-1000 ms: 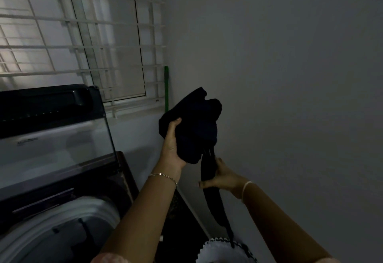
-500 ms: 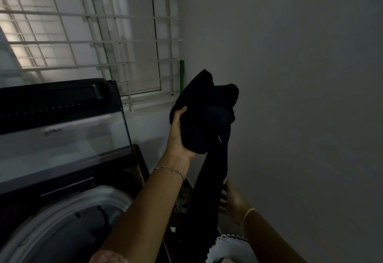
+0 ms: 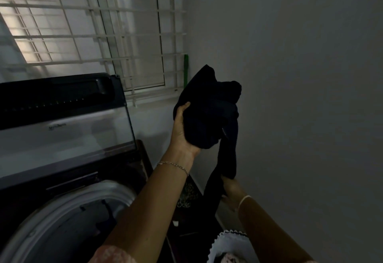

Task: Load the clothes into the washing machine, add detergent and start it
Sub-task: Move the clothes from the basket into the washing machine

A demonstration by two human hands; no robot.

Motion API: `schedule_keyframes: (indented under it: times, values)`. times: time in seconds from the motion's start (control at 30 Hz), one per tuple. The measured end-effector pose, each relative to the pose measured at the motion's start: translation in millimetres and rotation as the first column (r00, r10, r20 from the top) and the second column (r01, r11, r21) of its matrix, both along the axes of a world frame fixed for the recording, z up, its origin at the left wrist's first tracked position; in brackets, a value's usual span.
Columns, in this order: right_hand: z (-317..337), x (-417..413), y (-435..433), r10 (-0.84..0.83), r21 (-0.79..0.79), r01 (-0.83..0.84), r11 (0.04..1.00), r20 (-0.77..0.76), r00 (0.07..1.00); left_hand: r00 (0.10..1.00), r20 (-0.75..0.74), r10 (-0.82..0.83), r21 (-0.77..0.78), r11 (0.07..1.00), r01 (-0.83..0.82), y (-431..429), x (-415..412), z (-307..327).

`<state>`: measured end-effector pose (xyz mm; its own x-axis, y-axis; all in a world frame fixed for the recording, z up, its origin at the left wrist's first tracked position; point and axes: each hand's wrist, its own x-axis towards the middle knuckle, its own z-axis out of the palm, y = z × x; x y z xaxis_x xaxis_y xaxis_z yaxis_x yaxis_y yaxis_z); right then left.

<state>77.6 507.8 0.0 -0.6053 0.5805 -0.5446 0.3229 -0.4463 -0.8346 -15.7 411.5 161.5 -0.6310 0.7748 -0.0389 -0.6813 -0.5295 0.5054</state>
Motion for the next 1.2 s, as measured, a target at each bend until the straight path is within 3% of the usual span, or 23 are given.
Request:
schedule_keyframes:
  times: [0.1,0.2,0.4,0.6,0.8,0.97,1.2]
  values:
    - [13,-1,12,-0.146,-0.157,0.123,0.980,-0.140,0.979,1.000,0.003,0.010,0.001,1.000,-0.010,-3,-2,-6]
    - [37,0,20,-0.287,-0.334,0.165,0.928,-0.356,0.889,1.000,0.025,0.016,-0.009,1.000,-0.016,-5,-2,-13]
    - [100,14,32,-0.425,-0.379,0.240,0.894,-0.542,0.725,0.996,0.076,0.036,-0.013,0.999,-0.035,-8,-4,-30]
    - [160,11,34,-0.315,-0.298,0.133,0.945,-0.729,0.607,0.995,0.087,0.045,-0.125,0.992,-0.034,1,-4,-41]
    - [190,0,20,-0.060,-0.084,-0.006,0.996,-0.759,0.648,0.993,0.086,0.083,-0.252,0.966,-0.059,16,5,-51]
    - [203,4,19,-0.049,-0.076,-0.010,0.997,-0.729,0.683,0.994,0.083,0.064,-0.234,0.971,-0.043,21,10,-52]
    - [208,5,36,0.118,0.132,-0.053,0.990,-0.558,0.822,0.999,0.034,0.020,-0.249,0.968,-0.011,35,20,-52]
